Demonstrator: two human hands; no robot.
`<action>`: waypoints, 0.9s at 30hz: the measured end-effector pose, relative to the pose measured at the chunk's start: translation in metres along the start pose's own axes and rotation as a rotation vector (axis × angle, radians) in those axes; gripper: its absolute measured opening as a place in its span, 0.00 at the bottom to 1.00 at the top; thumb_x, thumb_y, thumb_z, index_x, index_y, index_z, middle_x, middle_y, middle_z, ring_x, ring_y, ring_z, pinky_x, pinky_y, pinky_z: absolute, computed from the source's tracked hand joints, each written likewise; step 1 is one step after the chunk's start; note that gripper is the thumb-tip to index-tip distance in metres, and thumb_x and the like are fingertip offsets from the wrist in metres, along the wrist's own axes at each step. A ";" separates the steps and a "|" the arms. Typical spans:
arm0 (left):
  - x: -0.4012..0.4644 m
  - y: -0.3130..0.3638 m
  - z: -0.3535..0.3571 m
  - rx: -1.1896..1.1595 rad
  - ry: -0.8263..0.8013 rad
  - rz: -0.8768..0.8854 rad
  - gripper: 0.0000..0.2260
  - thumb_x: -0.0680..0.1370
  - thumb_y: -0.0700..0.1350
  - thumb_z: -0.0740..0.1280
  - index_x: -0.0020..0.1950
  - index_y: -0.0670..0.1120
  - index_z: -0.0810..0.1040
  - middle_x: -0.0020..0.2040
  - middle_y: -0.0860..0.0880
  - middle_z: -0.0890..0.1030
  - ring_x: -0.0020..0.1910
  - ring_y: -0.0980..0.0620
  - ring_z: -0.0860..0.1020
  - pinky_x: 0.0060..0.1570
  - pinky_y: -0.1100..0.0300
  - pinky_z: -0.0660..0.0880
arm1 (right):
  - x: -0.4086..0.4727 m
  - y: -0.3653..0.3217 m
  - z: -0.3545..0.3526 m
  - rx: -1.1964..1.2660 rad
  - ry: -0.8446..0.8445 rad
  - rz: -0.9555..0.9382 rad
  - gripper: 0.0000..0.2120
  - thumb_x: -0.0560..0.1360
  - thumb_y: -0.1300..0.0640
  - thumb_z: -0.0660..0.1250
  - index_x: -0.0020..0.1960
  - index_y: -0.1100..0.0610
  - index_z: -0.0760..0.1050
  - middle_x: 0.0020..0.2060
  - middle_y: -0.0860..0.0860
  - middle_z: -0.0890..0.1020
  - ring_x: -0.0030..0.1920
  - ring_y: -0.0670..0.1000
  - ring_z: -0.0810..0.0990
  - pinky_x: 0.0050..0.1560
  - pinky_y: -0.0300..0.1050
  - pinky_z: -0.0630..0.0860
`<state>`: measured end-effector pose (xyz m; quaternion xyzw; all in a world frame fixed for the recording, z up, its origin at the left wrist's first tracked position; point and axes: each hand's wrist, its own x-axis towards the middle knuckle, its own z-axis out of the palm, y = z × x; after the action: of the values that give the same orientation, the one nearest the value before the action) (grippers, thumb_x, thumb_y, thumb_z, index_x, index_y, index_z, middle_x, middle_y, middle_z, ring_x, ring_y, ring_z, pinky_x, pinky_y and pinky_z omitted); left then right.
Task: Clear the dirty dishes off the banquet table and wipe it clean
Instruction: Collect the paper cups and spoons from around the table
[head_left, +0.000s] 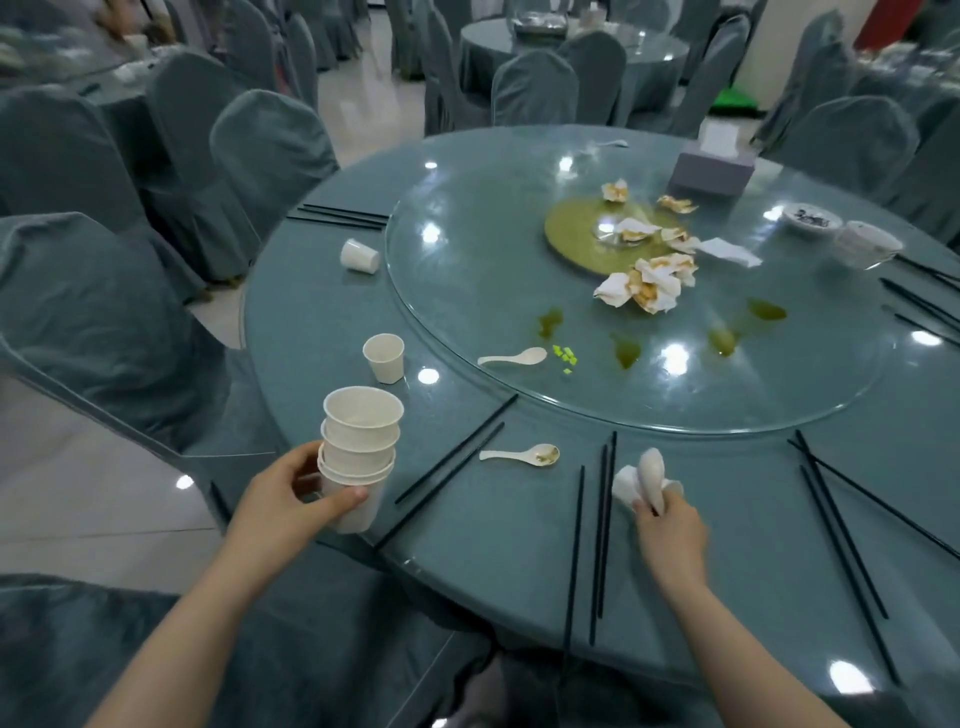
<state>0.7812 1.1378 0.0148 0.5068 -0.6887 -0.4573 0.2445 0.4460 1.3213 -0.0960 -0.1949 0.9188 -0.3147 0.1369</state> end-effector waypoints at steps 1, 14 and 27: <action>0.001 -0.002 -0.002 -0.003 0.000 -0.009 0.22 0.67 0.40 0.77 0.60 0.48 0.78 0.53 0.51 0.83 0.53 0.51 0.80 0.55 0.52 0.76 | 0.001 -0.007 0.001 0.012 0.009 -0.039 0.08 0.77 0.58 0.62 0.53 0.62 0.71 0.40 0.58 0.79 0.43 0.62 0.77 0.38 0.48 0.66; 0.000 -0.007 -0.087 -0.099 0.102 0.032 0.23 0.69 0.40 0.76 0.62 0.49 0.77 0.55 0.50 0.81 0.55 0.50 0.78 0.56 0.54 0.74 | -0.037 -0.156 0.036 0.035 -0.110 -0.454 0.13 0.76 0.62 0.61 0.33 0.57 0.67 0.29 0.52 0.72 0.33 0.54 0.68 0.29 0.37 0.61; 0.042 -0.043 -0.155 -0.078 0.353 -0.079 0.20 0.67 0.43 0.77 0.56 0.56 0.78 0.52 0.56 0.83 0.52 0.53 0.80 0.52 0.55 0.76 | 0.022 -0.292 0.133 -0.017 -0.258 -0.677 0.15 0.74 0.63 0.62 0.31 0.54 0.63 0.28 0.51 0.71 0.32 0.55 0.68 0.30 0.47 0.58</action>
<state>0.9101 1.0367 0.0435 0.5960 -0.5965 -0.3966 0.3629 0.5557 1.0296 -0.0155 -0.5273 0.7799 -0.3075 0.1381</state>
